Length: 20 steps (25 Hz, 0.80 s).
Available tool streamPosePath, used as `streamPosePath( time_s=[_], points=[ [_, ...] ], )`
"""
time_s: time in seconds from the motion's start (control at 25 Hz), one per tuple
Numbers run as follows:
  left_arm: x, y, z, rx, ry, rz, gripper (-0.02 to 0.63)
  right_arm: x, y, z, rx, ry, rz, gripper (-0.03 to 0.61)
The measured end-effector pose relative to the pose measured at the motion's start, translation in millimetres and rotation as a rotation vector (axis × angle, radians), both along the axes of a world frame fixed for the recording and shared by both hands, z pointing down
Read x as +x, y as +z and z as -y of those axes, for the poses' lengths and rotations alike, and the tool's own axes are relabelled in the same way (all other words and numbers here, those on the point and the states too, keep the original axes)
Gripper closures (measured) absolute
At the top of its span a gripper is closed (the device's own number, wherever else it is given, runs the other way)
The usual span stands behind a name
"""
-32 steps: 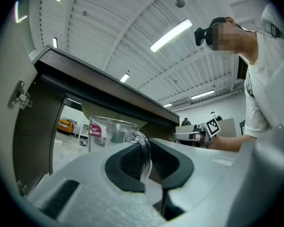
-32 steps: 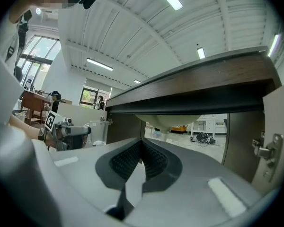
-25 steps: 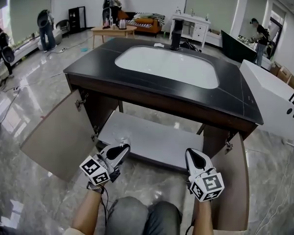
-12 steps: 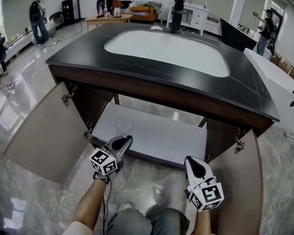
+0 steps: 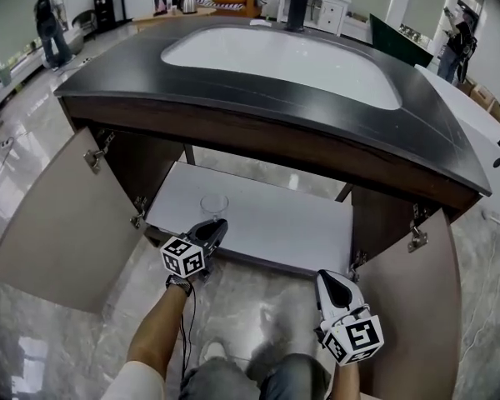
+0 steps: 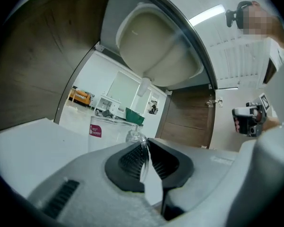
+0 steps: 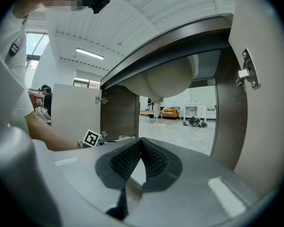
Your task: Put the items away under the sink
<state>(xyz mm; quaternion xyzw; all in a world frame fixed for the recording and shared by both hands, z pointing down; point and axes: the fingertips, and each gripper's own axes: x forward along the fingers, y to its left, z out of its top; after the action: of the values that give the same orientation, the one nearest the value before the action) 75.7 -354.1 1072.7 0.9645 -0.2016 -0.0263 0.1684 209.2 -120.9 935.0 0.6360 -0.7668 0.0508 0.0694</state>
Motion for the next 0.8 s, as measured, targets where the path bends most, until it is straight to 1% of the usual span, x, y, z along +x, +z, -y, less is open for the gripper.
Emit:
streamPosePath(
  time_s=[0.08,0.16,0.36,0.56,0.68,0.72,0.8],
  points=[
    [1.2,7.6,6.2,-0.035,-0.012,-0.016,0.589,3.1,4.6,-3.7,-0.012,0.012,0.006,0.571],
    [1.8,14.1,9.7,-0.048,-0.016,-0.011,0.589,4.5,9.1,-6.6,-0.023,0.022,0.012,0.571],
    [7.2,28.7,13.3,-0.044,-0.005,0.029,0.589,5.0,17.0,-9.4,-0.046,0.020,0.009,0.571],
    [4.6,30.6,21.8,-0.038,-0.004,0.034,0.589,-1.2,21.1,-4.4,-0.055,0.013,0.013,0.571],
    [5.0,31.5,28.7,-0.060,-0.010,0.029,0.589,-2.5,20.6,-1.7,-0.055,0.014,0.014,0.571],
    [5.2,32.4,30.0,-0.064,-0.014,0.038,0.589,-2.5,20.6,-0.7,-0.054,0.014,0.017,0.571],
    [7.1,36.4,28.5,-0.049,-0.008,0.086,0.592,-2.7,20.8,0.3,-0.054,0.014,0.022,0.571]
  ],
)
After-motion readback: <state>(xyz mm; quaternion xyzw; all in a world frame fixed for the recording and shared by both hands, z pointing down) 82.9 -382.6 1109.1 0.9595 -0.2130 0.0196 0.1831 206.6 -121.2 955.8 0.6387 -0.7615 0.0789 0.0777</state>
